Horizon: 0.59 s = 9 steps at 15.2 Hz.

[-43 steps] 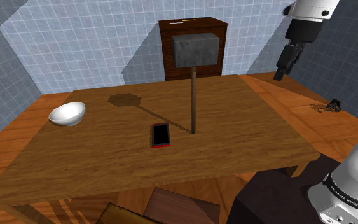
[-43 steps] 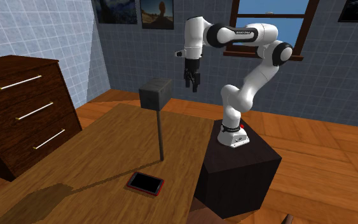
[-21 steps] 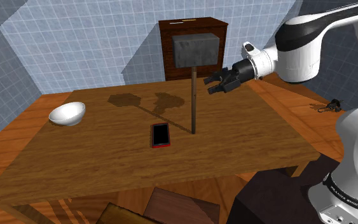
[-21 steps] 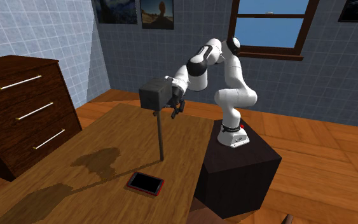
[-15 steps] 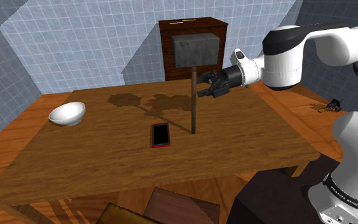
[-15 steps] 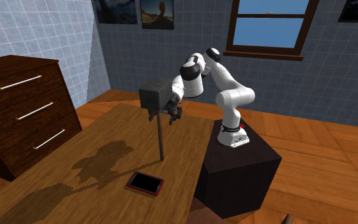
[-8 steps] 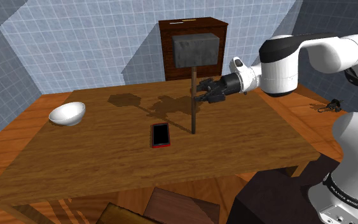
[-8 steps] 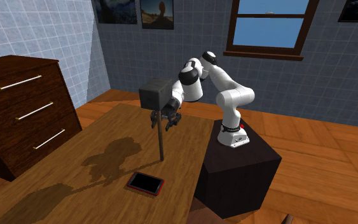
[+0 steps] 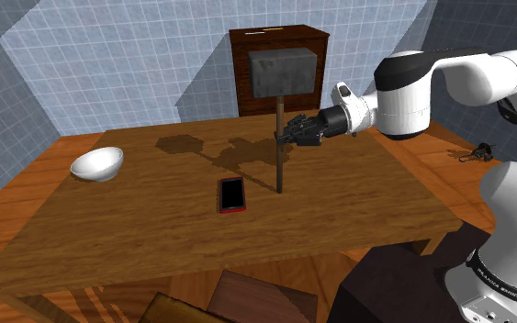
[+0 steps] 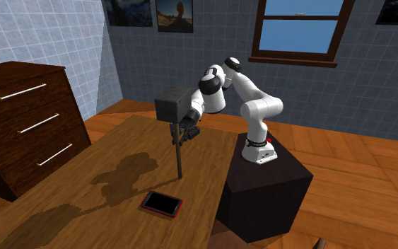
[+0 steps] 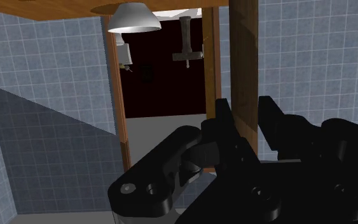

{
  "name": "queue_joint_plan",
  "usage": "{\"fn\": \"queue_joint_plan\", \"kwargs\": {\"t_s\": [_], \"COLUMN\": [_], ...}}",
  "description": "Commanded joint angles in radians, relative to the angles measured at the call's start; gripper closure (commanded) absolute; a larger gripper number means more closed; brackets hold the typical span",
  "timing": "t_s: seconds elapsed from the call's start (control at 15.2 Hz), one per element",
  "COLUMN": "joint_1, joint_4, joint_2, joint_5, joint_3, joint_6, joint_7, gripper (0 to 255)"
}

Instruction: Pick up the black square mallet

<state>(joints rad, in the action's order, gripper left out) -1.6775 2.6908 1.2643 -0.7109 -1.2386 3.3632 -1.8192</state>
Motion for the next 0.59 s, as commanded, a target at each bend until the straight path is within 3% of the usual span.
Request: {"fn": "queue_joint_plan", "kwargs": {"t_s": [0.0, 0.53], "joint_1": [-0.005, 0.054], "joint_4": [-0.002, -0.038], "joint_2": [0.000, -0.104], "joint_5": [0.000, -0.056], "joint_3": [-0.002, 0.110], "joint_6": [0.002, -0.075], "joint_7": [0.000, 0.080], "gripper": [255, 255]}}
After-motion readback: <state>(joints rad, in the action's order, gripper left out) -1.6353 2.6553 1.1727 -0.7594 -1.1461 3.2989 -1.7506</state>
